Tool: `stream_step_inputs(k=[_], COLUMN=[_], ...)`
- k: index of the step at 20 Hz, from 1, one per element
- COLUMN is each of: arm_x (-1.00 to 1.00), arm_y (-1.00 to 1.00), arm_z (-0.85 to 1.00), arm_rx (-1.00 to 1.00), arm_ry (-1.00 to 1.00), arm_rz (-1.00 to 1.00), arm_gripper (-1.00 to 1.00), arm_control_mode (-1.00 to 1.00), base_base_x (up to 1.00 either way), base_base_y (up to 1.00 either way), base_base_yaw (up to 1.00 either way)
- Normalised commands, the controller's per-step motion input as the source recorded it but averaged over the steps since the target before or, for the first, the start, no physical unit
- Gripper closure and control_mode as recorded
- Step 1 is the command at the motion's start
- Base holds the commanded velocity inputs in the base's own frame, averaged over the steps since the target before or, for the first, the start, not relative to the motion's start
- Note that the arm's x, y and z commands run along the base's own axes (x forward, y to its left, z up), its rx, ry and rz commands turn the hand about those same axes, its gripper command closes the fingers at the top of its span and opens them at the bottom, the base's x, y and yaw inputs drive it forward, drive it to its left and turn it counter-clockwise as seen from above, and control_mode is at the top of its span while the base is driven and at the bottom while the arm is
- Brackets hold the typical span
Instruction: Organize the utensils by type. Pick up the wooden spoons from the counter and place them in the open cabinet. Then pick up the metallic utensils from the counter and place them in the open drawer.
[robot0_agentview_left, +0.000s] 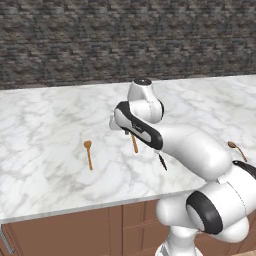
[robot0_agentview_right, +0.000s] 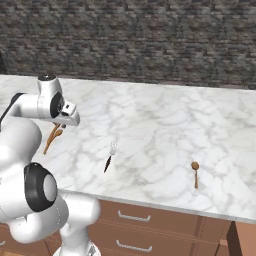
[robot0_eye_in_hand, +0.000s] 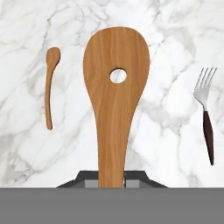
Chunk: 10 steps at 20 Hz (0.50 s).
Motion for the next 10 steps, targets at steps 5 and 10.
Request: stream_step_inputs(k=[5,10], arm_x=[0.0,0.0], arm_y=[0.0,0.0], arm_z=[0.0,0.0], arm_rx=[0.0,0.0], arm_ry=[0.0,0.0], arm_rz=[0.0,0.0], arm_gripper=[1.0,1.0], arm_control_mode=[1.0,1.0], base_base_x=[-0.02,-0.01], base_base_y=[0.0,0.0], base_base_yaw=[0.0,0.37])
